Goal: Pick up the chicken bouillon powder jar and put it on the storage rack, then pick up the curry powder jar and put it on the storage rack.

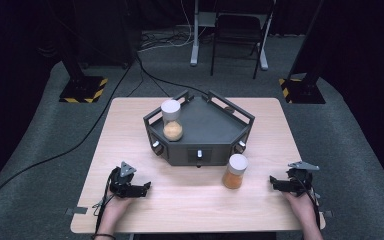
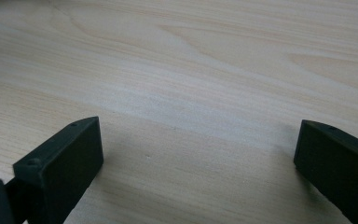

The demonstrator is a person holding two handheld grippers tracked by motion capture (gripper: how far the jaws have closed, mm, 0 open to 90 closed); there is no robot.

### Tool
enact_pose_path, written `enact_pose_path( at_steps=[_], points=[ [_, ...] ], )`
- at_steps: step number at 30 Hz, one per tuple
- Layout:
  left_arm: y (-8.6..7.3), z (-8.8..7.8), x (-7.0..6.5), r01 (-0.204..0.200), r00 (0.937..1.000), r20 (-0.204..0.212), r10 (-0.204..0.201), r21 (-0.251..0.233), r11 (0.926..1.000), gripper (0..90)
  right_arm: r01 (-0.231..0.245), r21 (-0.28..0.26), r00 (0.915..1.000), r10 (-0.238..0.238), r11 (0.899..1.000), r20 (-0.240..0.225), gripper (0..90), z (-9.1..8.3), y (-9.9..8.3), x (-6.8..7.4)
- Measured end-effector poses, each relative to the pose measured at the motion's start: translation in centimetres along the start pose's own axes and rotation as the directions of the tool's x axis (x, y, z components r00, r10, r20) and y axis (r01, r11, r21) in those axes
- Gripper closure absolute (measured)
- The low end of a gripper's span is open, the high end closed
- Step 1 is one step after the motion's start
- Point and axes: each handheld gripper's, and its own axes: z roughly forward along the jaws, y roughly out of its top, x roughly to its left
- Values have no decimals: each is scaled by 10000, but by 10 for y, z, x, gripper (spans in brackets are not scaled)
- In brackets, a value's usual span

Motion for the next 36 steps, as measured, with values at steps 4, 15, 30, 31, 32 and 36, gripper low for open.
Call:
enact_pose_path(
  at_steps=[4, 15, 30, 31, 32, 36],
  points=[
    [0, 0, -1, 28, 10000, -43, -28, 12, 10000, 52, -4, 2, 10000, 4, 10000, 0, 3, 0, 0, 0],
    [1, 1, -1, 35, 10000, -52, -34, 23, 10000, 46, 15, 4, 10000, -15, 10000, -12, 3, 0, 0, 0],
    [1, 1, -1, 15, 10000, -30, -15, 34, 10000, 41, -127, -154, 9986, 118, 9998, -523, 54, -1, 0, -6],
    [1, 1, -1, 15, 10000, -29, -15, 35, 10000, 41, -196, -148, 9980, 187, 9997, -610, 57, -2, 0, -8],
    [1, 1, -1, 13, 10000, -30, -12, 36, 10000, 41, -201, -150, 9978, 192, 9997, -639, 59, -2, 0, -8],
    [1, 1, -1, 21, 10000, -29, -21, 30, 10000, 41, -195, -376, 9974, 168, 9991, -703, 68, -8, -1, -8]
  ],
)
